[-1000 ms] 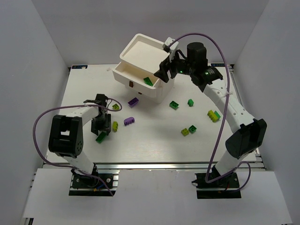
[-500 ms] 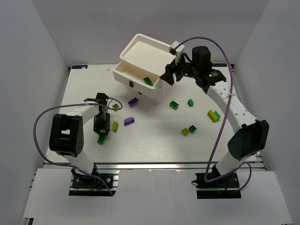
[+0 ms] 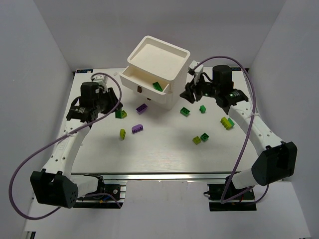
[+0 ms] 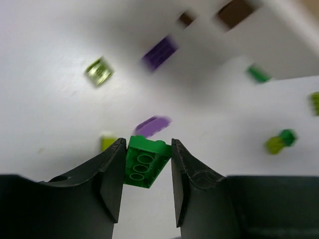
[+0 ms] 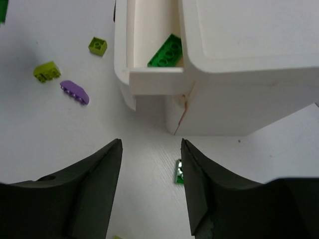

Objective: Sort the legos into containers by color

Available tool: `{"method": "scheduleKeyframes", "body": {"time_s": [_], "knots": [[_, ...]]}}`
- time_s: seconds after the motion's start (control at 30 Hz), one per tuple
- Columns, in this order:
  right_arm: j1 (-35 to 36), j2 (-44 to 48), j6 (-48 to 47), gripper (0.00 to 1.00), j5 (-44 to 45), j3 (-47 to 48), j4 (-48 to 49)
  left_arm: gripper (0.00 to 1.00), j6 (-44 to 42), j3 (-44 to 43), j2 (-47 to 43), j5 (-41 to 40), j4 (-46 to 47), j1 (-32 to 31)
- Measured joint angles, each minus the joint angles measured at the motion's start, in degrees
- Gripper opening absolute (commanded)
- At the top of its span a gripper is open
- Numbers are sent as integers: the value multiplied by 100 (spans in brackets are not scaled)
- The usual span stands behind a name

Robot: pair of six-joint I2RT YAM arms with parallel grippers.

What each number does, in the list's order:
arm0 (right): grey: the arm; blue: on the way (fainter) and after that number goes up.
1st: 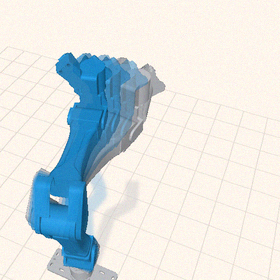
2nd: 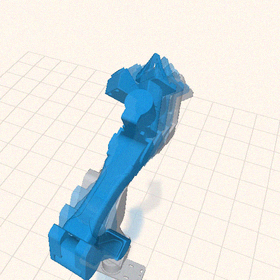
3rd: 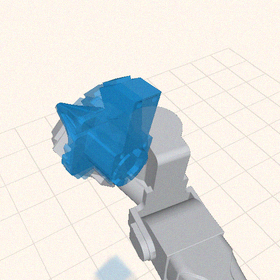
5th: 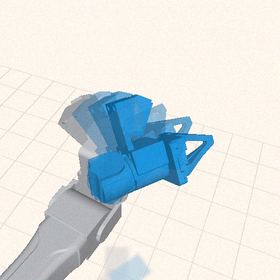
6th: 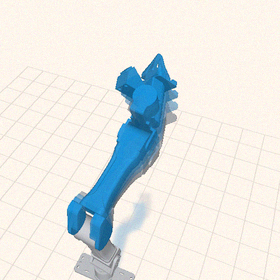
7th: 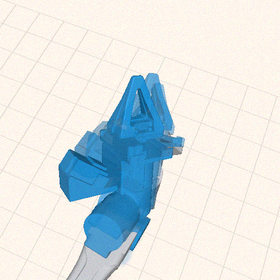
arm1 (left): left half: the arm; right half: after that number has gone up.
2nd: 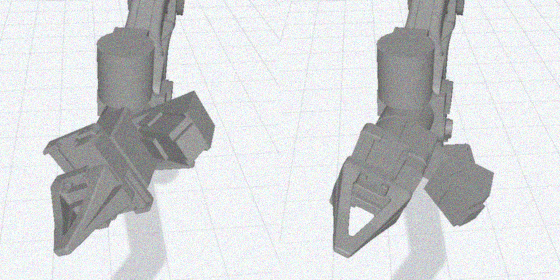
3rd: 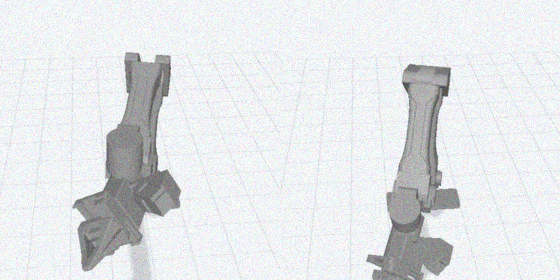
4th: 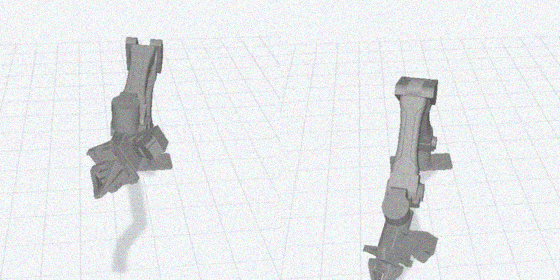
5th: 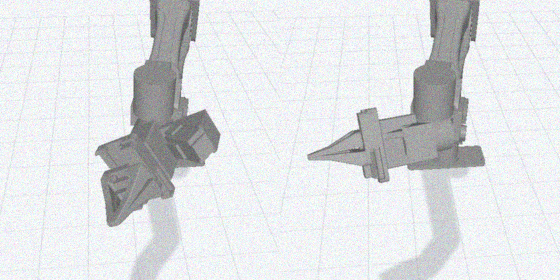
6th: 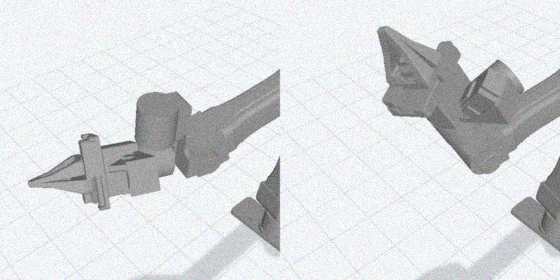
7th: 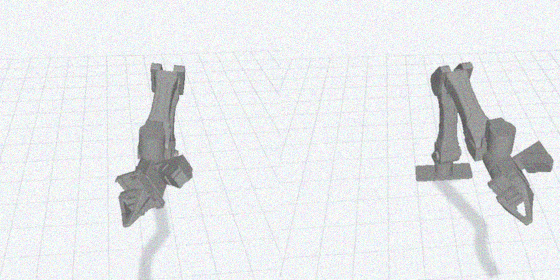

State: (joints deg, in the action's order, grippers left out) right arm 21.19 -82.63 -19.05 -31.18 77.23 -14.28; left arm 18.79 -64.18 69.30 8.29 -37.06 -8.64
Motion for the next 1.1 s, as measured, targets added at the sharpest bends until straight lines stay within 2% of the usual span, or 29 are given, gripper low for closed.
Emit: {"method": "scheduleKeyframes", "body": {"time_s": [0.03,0.1,0.13,0.23,0.37,0.57,0.63,0.67,0.7,0.73,0.77,0.8,0.83,0.9,1.0,1.1], "knots": [[-20,63,-35,45,4,-160,4,10,107,-46,-90,188,264,-11],[-48,133,-85,36,31,-417,61,9,402,-146,-118,531,866,-15],[-59,166,-118,27,52,-544,72,9,553,-197,-63,684,1189,-15],[-74,197,-203,13,111,-774,94,8,1097,-339,291,1102,2214,-15],[-94,282,-245,11,208,-1069,127,8,1851,-581,1104,1392,3600,-17],[-94,507,-249,11,374,-1543,225,8,2717,-997,2085,1617,4859,-15],[-94,581,-254,17,426,-1725,249,9,2920,-1003,2229,1637,5125,-15],[-94,614,-256,24,452,-1805,249,11,2990,-1005,2286,1635,5219,-15],[-94,638,-251,38,481,-1869,247,15,3047,-1010,2337,1633,5300,-15],[-94,649,-256,45,525,-1919,243,29,3086,-1012,2380,1626,5353,-15],[-94,651,-273,57,570,-1958,254,40,3123,-1012,2424,1613,5401,-15],[-98,651,-254,62,614,-1982,260,49,3145,-1012,2463,1596,5427,-15],[-101,651,-269,63,693,-2000,267,60,3158,-1012,2496,1582,5455,-15],[-122,649,-249,68,820,-2000,286,71,3187,-1025,2577,1530,5480,-15],[-199,581,-149,70,1021,-2000,334,80,3211,-1121,2706,1482,5455,-15],[-304,328,22,71,1200,-1974,337,81,3230,-1298,2806,1460,5396,-15]]}}
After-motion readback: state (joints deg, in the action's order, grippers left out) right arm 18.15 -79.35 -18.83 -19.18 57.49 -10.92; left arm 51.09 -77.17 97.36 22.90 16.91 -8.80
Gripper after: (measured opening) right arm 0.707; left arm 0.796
